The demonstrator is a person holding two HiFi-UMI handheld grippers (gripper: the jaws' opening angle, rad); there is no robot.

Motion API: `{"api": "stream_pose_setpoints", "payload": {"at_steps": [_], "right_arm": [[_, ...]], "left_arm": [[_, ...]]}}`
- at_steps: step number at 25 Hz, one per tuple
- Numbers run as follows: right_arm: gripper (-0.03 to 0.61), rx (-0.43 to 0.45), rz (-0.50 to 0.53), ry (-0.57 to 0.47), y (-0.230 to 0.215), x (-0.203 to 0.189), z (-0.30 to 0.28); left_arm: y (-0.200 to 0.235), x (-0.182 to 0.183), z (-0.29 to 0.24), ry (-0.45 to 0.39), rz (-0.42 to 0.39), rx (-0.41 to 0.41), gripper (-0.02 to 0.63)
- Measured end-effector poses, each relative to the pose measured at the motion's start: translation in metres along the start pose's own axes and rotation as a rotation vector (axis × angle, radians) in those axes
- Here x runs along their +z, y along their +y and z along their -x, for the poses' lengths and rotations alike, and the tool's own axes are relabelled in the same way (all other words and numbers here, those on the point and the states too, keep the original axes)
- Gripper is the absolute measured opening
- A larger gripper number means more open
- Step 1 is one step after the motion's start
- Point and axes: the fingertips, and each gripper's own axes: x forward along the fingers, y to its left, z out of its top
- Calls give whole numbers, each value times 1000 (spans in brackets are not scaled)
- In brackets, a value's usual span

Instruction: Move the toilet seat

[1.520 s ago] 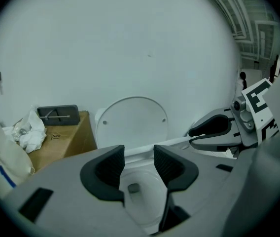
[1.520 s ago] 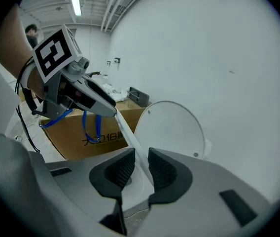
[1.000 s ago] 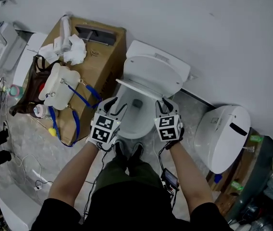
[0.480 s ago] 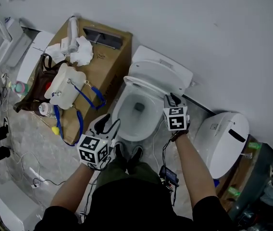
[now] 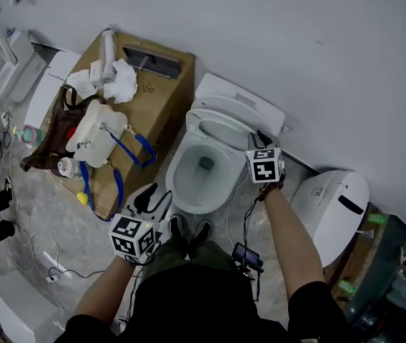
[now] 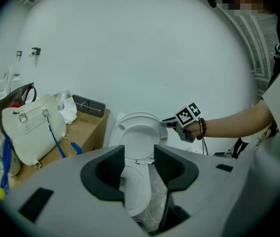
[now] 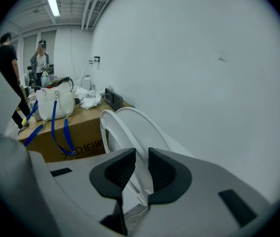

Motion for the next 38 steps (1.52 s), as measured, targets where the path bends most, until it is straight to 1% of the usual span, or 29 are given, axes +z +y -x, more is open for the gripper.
{"api": "stream_pose_setpoints", "payload": {"at_steps": [9,11,12,14,16,18,20,30,38], "right_arm": [[97,-12,24,13,-13,10,-13],[97,-43,54,15,-19,12,-15],[103,-72,83,15,-22,13,-15],[140,-134,150,14,-28,15,-17],[165,-164,170,16,-33,16,-20],[183,-167,150,20,-37,16,-23],[184,-167,137,24,-41,17,-26],[186,-163,132,36,-50,21,-34],[190,-128,138,32,-49,16,-35]], "left_arm": [[3,5,0,-3,15,16,193],[2,8,-1,-3,14,20,193],[2,9,-1,-3,12,23,193],[2,12,1,-3,9,29,193],[3,12,2,-1,11,36,193],[5,11,2,2,19,43,193],[6,8,3,5,25,48,193],[1,10,1,1,38,41,193],[-1,14,1,-1,49,51,193]]}}
